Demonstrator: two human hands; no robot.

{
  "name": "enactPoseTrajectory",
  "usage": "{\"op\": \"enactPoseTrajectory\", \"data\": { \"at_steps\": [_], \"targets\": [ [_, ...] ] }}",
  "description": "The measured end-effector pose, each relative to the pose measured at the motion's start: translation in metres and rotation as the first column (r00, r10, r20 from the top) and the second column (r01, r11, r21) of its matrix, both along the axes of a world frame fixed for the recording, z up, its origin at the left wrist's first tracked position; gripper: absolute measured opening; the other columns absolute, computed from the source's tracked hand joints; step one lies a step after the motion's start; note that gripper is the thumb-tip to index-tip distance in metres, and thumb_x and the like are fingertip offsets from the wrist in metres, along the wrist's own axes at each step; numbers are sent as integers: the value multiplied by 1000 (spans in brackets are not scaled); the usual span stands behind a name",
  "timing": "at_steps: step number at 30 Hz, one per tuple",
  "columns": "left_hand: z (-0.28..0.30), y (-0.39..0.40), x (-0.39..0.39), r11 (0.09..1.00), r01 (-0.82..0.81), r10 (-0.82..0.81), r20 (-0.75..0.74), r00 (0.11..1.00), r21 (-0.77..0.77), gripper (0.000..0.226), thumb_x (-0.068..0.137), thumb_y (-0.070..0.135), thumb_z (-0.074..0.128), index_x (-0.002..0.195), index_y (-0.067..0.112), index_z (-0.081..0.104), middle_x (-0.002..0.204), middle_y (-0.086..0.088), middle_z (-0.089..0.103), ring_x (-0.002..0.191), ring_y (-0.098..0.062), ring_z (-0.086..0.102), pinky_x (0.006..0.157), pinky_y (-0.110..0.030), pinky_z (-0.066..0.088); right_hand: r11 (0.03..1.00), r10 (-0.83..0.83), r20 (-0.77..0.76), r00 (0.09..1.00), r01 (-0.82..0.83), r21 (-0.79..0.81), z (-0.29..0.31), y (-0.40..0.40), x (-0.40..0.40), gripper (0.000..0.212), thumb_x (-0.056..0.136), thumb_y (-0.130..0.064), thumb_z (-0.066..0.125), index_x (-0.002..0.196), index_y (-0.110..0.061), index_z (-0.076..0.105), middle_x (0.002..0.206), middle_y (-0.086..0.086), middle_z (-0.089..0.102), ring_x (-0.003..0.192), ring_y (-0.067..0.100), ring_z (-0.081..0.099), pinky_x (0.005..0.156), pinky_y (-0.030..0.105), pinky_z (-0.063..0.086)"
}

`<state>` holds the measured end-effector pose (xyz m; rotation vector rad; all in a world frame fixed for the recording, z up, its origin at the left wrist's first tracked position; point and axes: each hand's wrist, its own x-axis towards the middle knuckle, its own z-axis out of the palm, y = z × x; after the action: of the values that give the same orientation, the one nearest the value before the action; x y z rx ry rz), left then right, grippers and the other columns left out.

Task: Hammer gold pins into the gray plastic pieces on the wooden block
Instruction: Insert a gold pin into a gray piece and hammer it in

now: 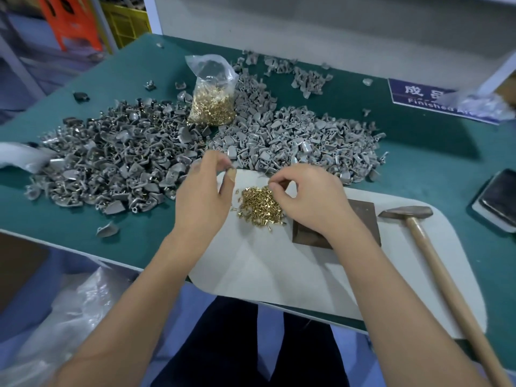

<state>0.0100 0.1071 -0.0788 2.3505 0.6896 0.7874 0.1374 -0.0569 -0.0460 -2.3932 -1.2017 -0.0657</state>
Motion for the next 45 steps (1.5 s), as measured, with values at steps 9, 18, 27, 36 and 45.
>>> {"op": "enactPoseTrajectory", "data": {
  "at_steps": [9,18,27,36,45],
  "targets": [
    [-11,-1,-32,937,121,-55,202,978,-327,27,103,43,53,125,35,67,101,20,72,81,1,61,64,-8,39,999,19,240,971,-11,-34,5,19,-39,16,97,-34,59,99,-30,75,97,-11,71,97,18,59,90,39,38],
    [-8,0,-33,821,164,73,384,920,-547,12,102,25,45,108,24,55,90,-2,66,76,-5,59,73,-20,44,990,-131,294,947,141,-13,-30,51,-86,13,92,-32,69,90,-24,79,86,-2,67,91,28,56,75,39,26],
    [-15,3,-31,889,118,39,331,943,-442,34,108,42,29,116,28,59,70,14,46,60,-10,40,60,-24,39,985,-169,265,949,169,21,-40,50,-89,19,83,-16,74,101,-22,74,94,-1,69,93,28,57,78,37,27],
    [2,-12,-33,843,226,-1,418,909,-488,14,108,32,40,106,32,54,82,7,55,68,-11,46,57,-24,41,816,-66,63,996,17,578,-21,27,-90,25,105,-2,46,124,3,63,110,16,53,89,25,58,80,40,52],
    [36,-75,-6,798,354,-264,246,933,-487,15,101,31,60,102,33,75,82,22,70,66,1,56,60,-18,45,563,-253,-294,922,388,730,5,-57,-60,18,95,-8,69,111,-18,70,96,-2,68,92,14,66,85,32,55]
  ]
}}
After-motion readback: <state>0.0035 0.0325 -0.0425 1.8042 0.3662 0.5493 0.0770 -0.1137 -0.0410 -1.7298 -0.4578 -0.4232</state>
